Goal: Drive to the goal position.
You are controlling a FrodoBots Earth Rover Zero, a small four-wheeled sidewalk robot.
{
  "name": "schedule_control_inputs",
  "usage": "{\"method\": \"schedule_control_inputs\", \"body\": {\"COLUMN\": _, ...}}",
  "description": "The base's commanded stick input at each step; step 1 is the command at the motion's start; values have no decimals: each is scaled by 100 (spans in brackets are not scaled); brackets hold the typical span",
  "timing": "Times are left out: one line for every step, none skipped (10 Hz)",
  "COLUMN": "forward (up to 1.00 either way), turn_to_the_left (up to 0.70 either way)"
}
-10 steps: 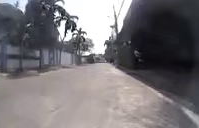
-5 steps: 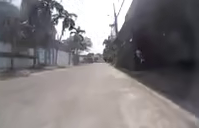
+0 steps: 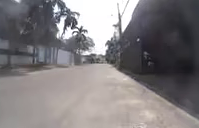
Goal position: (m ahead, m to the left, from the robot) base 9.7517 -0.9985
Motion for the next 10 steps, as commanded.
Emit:
{"method": "schedule_control_inputs", "body": {"forward": 100, "turn_to_the_left": -40}}
{"method": "schedule_control_inputs", "body": {"forward": 100, "turn_to_the_left": -40}}
{"method": "schedule_control_inputs", "body": {"forward": 100, "turn_to_the_left": 0}}
{"method": "schedule_control_inputs", "body": {"forward": 100, "turn_to_the_left": 0}}
{"method": "schedule_control_inputs", "body": {"forward": 100, "turn_to_the_left": 0}}
{"method": "schedule_control_inputs", "body": {"forward": 100, "turn_to_the_left": 0}}
{"method": "schedule_control_inputs", "body": {"forward": 100, "turn_to_the_left": 0}}
{"method": "schedule_control_inputs", "body": {"forward": 100, "turn_to_the_left": 0}}
{"method": "schedule_control_inputs", "body": {"forward": 100, "turn_to_the_left": 0}}
{"method": "schedule_control_inputs", "body": {"forward": 100, "turn_to_the_left": 0}}
